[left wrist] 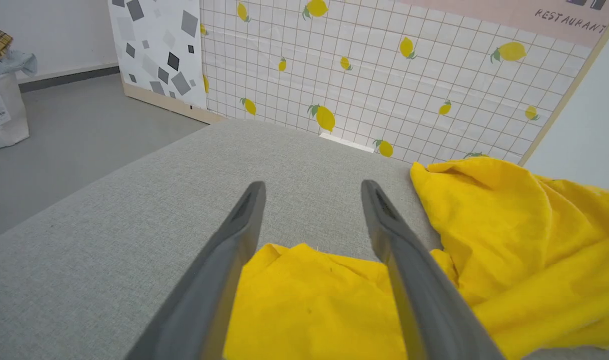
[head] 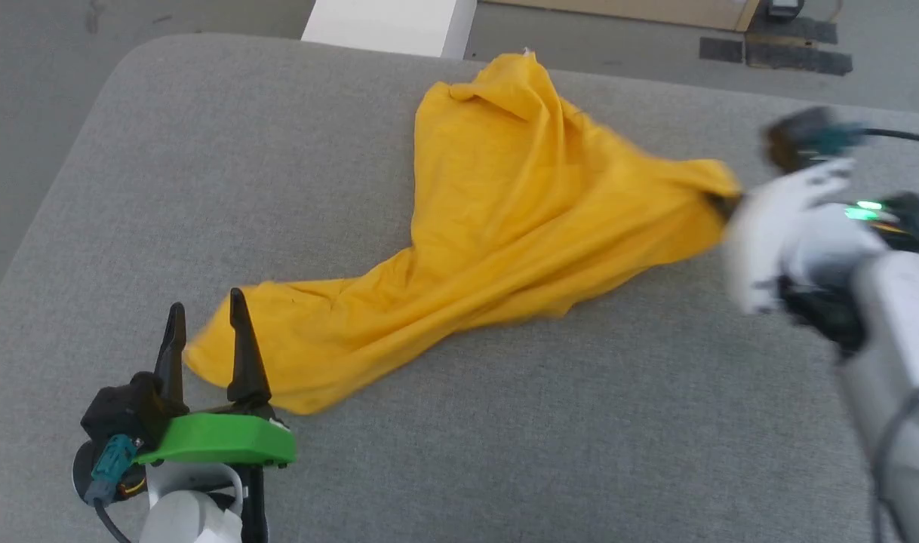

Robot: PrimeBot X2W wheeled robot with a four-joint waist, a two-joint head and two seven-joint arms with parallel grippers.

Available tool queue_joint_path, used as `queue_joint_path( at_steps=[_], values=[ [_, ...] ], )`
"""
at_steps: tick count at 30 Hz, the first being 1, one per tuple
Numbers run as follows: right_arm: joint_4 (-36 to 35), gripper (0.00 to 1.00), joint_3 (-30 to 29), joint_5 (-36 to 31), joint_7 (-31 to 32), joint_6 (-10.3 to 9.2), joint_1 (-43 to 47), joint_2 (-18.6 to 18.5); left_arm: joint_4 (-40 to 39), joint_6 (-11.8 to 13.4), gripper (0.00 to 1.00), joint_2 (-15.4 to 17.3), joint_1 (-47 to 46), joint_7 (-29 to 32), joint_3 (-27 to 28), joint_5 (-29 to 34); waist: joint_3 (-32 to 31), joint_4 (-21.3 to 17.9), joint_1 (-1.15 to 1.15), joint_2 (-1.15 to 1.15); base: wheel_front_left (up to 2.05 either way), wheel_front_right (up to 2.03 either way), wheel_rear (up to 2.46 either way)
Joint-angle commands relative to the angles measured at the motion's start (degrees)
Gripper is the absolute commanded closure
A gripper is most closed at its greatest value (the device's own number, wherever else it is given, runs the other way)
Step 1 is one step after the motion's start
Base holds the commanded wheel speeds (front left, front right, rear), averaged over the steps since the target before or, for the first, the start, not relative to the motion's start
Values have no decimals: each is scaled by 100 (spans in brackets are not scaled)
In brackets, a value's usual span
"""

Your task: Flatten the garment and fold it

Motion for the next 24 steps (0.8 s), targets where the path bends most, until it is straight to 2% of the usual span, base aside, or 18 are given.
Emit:
queue_joint_path(
  at_steps=[1,5,8,10,11,12,15,20,24],
  values=[
    [-204,100,-359,-76,139,-10,349,-249,2,-22,0,-6,39,-22,30,42,-133,-95,0,0,0,0,0],
    [-673,100,-1439,-339,963,-10,1237,-612,-31,-36,0,-6,126,-22,57,56,-207,-139,0,0,0,0,0],
    [-866,100,-2012,-485,1540,-10,1824,-539,-29,-57,0,-6,159,-22,54,52,-204,-155,0,0,0,0,0],
    [-958,100,-2356,-538,1721,-10,2096,-323,-16,-69,0,-6,167,-22,52,46,-190,-161,0,0,0,0,0],
    [-995,93,-2425,-577,1763,-10,2185,-260,-8,-73,0,-6,165,-22,48,42,-183,-160,0,0,0,0,0],
    [-1049,0,-2553,-614,1734,-10,2249,-156,6,-78,0,-6,164,-22,44,40,-188,-163,0,0,0,0,0],
    [-1341,0,-2793,-639,1403,-10,2321,81,46,-92,0,-6,177,-22,34,43,-235,-162,0,0,0,0,0],
    [-2425,0,-3239,-371,220,-10,2535,693,99,-124,0,-6,229,-22,37,83,-376,-158,0,0,0,0,0],
    [-2990,0,-3376,-86,-397,-10,3016,1059,159,-157,0,-6,222,-22,-41,8,-428,-204,0,0,0,0,0]
  ],
)
